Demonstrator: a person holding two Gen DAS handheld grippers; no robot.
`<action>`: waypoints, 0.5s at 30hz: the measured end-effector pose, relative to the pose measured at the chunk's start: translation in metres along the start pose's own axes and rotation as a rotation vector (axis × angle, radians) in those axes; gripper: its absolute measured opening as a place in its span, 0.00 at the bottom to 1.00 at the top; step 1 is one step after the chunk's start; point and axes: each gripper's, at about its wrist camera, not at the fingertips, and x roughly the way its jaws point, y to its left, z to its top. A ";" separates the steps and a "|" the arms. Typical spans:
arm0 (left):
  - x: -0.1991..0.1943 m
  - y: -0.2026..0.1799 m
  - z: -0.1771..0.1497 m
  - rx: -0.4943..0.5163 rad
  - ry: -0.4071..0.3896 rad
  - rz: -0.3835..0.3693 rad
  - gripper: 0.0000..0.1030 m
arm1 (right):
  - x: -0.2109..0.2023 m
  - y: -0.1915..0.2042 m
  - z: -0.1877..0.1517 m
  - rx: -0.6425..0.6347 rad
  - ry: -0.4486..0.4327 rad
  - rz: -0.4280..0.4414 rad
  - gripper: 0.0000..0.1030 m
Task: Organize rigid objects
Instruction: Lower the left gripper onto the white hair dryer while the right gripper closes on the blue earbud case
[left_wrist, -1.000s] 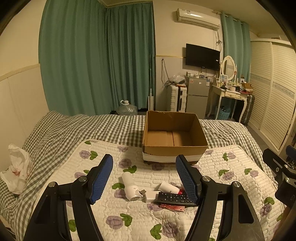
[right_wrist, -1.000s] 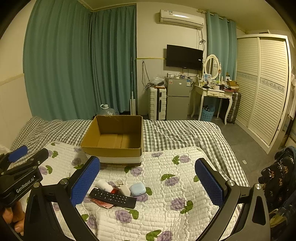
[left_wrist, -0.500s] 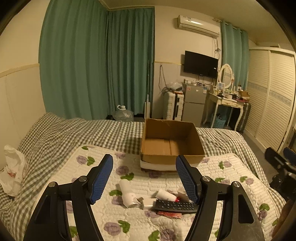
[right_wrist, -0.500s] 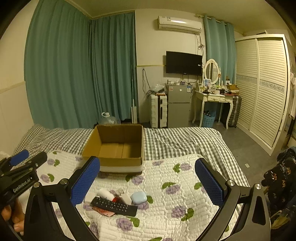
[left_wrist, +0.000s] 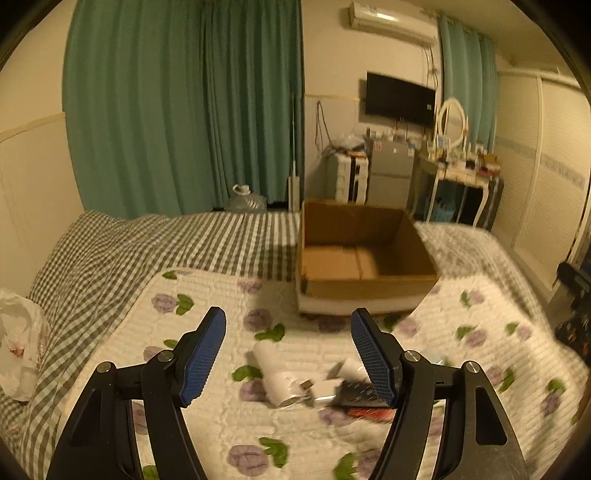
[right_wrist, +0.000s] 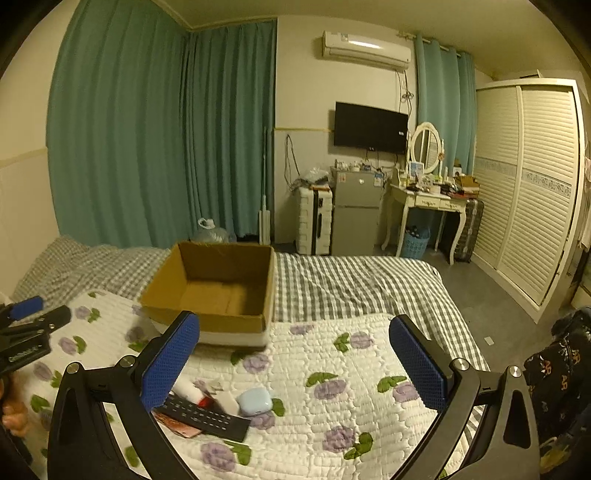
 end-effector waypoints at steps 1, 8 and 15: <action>0.002 0.000 -0.002 0.005 0.006 0.005 0.71 | 0.005 -0.002 -0.003 0.000 0.009 0.000 1.00; 0.042 -0.003 -0.029 0.058 0.121 0.007 0.71 | 0.043 -0.006 -0.027 -0.006 0.085 0.026 1.00; 0.076 -0.002 -0.049 0.056 0.238 -0.034 0.71 | 0.076 -0.005 -0.048 -0.033 0.164 0.038 1.00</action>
